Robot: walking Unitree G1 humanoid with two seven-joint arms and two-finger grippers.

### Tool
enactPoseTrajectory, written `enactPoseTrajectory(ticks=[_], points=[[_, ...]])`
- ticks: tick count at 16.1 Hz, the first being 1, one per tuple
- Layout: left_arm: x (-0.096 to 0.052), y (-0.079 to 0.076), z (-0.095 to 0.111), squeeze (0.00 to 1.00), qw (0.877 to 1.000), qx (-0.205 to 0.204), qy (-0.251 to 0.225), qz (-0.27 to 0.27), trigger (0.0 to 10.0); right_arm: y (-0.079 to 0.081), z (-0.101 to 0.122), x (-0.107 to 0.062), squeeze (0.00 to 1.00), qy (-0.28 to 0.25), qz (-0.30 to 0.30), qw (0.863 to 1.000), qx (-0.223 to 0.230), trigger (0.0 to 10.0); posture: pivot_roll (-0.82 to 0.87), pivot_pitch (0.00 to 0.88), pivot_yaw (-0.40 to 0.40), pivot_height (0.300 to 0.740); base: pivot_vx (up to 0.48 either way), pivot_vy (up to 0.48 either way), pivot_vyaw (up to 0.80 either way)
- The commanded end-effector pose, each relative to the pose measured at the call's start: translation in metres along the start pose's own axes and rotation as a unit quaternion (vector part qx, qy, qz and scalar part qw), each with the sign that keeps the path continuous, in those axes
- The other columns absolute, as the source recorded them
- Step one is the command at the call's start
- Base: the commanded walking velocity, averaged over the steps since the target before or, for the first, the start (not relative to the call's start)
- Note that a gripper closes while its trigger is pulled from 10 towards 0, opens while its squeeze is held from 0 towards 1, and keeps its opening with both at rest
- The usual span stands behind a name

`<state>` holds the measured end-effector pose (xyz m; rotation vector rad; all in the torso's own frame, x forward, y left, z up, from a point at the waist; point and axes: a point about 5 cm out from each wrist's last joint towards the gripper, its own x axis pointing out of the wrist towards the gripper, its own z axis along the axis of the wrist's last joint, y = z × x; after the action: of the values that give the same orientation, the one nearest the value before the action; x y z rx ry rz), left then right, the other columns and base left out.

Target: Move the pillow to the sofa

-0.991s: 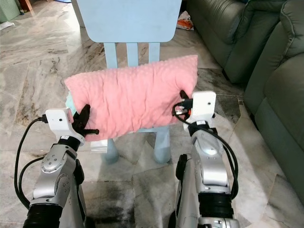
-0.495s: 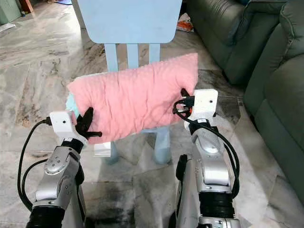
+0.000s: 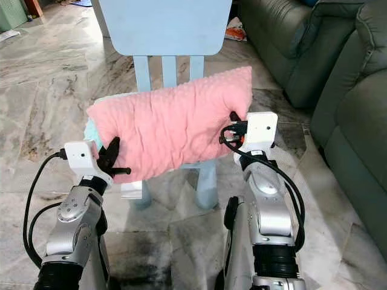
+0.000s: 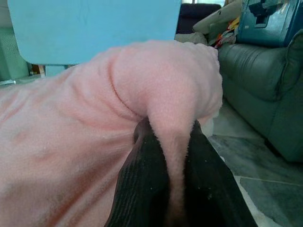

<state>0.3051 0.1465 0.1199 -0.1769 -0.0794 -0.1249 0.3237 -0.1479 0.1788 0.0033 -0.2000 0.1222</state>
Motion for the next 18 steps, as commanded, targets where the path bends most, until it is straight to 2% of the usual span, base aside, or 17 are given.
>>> enactPoseTrajectory(ticks=[1, 15, 18], points=[[0.0032, -0.0052, 0.0052, 0.00, 1.000, 0.005, -0.007, -0.016, 10.0, 0.0032, 0.0071, 0.0002, 0.00, -0.012, 0.008, 1.000, 0.002, 10.0, -0.13, 0.000, 0.004, 0.369, 0.000, 0.000, 0.00], [0.0058, -0.0077, 0.0043, 0.00, 1.000, 0.007, -0.005, -0.026, 10.0, 0.0016, 0.0081, 0.0010, 0.00, -0.012, 0.007, 1.000, 0.005, 10.0, -0.14, 0.000, 0.008, 0.528, 0.000, 0.000, 0.00], [0.0061, -0.0075, 0.0040, 0.00, 1.000, 0.007, -0.005, -0.028, 10.0, 0.0034, 0.0089, 0.0007, 0.00, -0.014, 0.011, 1.000, 0.013, 10.0, -0.14, 0.000, 0.008, 0.551, 0.000, 0.000, 0.00]])
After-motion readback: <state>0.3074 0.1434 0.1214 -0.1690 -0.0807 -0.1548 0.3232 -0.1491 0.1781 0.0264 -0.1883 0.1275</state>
